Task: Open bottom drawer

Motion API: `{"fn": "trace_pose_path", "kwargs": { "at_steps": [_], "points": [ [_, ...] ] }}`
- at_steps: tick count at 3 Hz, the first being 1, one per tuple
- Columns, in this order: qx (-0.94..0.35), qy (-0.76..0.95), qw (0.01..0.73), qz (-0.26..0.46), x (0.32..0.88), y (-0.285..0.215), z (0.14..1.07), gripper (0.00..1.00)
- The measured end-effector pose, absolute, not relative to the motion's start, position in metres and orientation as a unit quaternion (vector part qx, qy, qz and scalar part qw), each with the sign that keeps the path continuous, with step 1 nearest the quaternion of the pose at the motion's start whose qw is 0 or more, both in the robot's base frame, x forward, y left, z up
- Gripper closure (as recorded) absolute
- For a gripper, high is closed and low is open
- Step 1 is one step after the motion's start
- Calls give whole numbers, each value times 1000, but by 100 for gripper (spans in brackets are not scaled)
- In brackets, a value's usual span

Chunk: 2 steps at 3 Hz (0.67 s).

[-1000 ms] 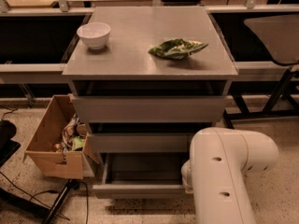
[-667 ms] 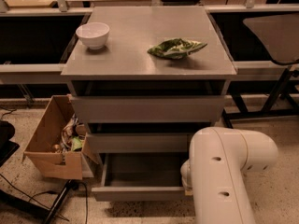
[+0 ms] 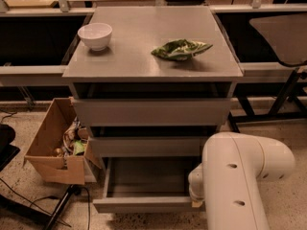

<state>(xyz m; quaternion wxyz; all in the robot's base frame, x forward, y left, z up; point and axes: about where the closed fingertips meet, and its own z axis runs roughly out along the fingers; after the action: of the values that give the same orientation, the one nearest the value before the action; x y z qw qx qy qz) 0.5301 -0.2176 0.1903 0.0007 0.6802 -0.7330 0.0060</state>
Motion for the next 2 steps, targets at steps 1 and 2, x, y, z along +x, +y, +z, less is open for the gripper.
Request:
{"fn": "trace_pose_path", "kwargs": {
  "at_steps": [1, 2],
  "points": [
    [680, -733, 15, -22, 501, -221, 188, 100],
    [680, -732, 16, -22, 500, -221, 188, 100]
  ]
}}
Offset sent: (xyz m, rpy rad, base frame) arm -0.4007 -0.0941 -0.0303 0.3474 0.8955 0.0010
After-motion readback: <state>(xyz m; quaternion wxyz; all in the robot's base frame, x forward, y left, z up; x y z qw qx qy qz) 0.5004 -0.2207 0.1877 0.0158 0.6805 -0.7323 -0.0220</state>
